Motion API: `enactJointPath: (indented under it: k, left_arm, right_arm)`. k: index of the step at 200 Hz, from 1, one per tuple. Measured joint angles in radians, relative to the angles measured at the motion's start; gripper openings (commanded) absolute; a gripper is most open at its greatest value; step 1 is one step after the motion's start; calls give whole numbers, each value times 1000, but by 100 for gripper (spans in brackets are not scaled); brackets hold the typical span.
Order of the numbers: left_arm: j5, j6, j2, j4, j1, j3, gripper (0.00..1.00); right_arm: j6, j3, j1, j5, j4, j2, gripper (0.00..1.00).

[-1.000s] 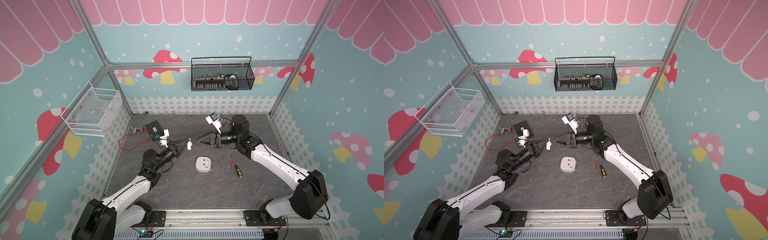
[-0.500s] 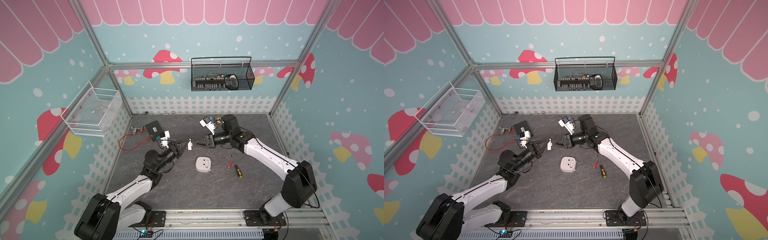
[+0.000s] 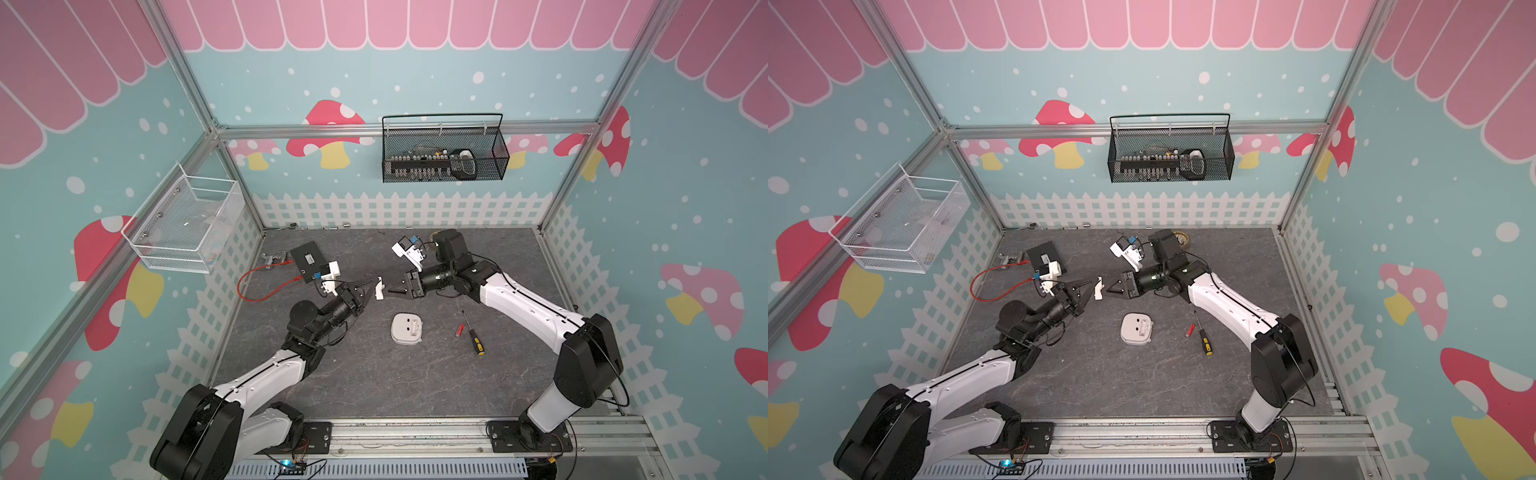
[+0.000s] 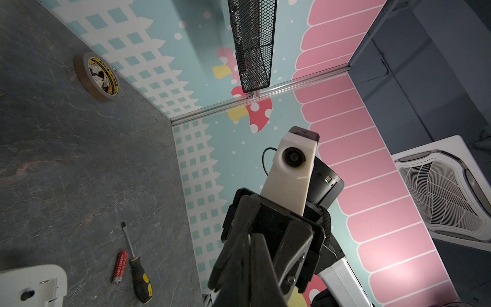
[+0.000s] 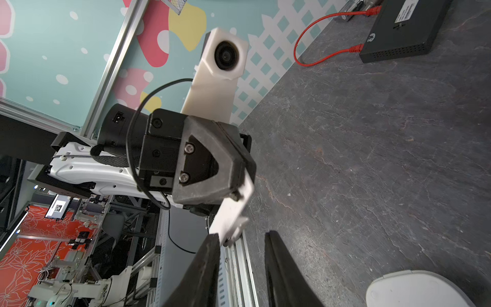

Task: Remove the battery from the alarm
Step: Pick up the cover from the center of the board.

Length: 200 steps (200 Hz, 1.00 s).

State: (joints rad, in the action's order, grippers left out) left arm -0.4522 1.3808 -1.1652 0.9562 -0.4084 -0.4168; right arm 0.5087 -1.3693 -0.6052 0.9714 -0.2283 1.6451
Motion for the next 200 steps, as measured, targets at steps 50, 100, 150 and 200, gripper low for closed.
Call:
enactJointPath:
  k: [50, 100, 150, 200]
  left_arm:
    - [0, 0, -8, 14, 0, 0, 0]
    - [6, 0, -10, 13, -16, 0, 0]
    - [13, 0, -11, 29, -19, 7, 0]
    - [13, -2, -11, 30, -19, 10, 0]
  right_arm:
    - [0, -15, -2, 8, -1, 5, 27]
    - [3, -18, -5, 15, -11, 24, 20]
    - [9, -21, -3, 15, -19, 24, 15]
    - [23, -22, -2, 15, -27, 24, 8]
